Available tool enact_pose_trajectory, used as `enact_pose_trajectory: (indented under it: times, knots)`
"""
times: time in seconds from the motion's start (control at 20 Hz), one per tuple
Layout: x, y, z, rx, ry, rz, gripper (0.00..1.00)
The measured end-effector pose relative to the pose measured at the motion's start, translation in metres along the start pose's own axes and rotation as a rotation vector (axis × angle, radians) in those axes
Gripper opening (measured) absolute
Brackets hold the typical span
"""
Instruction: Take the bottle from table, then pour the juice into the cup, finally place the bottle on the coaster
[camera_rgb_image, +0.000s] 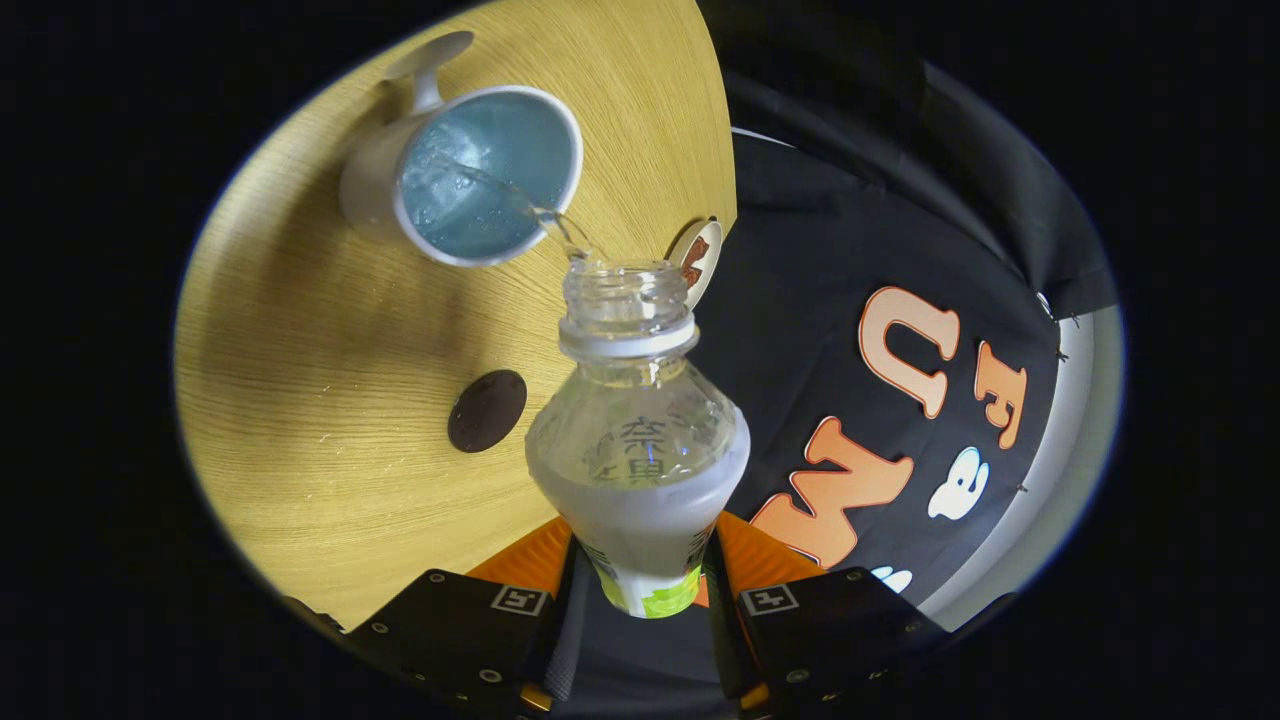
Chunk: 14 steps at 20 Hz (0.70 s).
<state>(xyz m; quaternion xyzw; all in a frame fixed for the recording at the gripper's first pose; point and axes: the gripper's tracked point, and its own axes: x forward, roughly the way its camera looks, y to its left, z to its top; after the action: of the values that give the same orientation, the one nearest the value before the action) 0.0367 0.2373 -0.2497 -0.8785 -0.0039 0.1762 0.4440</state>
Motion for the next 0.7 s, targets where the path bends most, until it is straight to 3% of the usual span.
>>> enact_pose_trajectory:
  times: [0.7]
  knots:
    - [-0.0081,-0.0059,0.0050,-0.075,-0.004,0.001,0.55]
